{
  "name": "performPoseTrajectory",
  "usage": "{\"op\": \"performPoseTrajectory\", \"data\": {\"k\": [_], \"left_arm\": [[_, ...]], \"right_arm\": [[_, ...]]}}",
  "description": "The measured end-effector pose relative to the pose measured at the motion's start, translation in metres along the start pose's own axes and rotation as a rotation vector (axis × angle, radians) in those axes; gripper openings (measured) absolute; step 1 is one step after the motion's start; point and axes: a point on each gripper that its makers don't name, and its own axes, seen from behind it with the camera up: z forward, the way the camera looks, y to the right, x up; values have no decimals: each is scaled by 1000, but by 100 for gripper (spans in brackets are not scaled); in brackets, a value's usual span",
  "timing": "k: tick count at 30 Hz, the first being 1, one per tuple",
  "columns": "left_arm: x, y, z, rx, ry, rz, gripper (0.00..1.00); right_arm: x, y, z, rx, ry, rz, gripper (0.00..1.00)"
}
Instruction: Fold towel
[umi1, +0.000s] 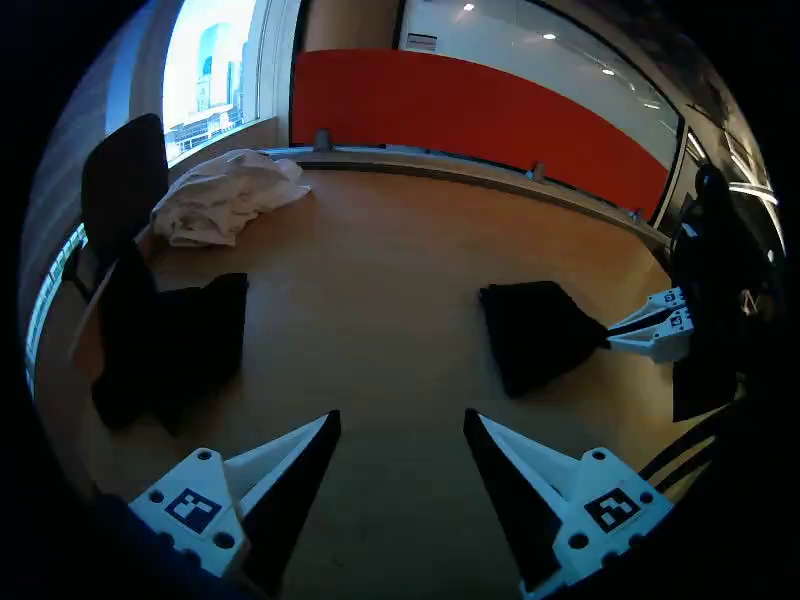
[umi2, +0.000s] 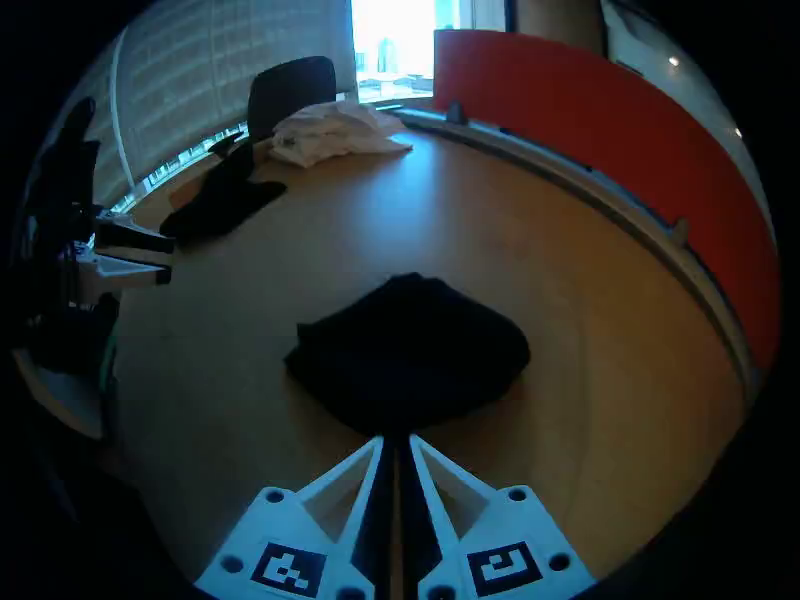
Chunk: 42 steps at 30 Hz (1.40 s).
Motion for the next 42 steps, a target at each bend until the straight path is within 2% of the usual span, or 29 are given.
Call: {"op": "performPoseTrajectory", "data": {"k": [11,18,23,42], "left_arm": [[5,-3,-4,-1,12,0,91],[10,-4,-7,0,21,6,91],[12,-3,-8,-3,27,6,91],[20,2,-7,-16,36,10,91]], "right_arm": [[75,18,-32,-21,122,-57,9],[108,25,-52,-36,167,-97,9],[129,31,-68,-48,204,-100,9],[146,53,-99,-90,251,-78,9]]}}
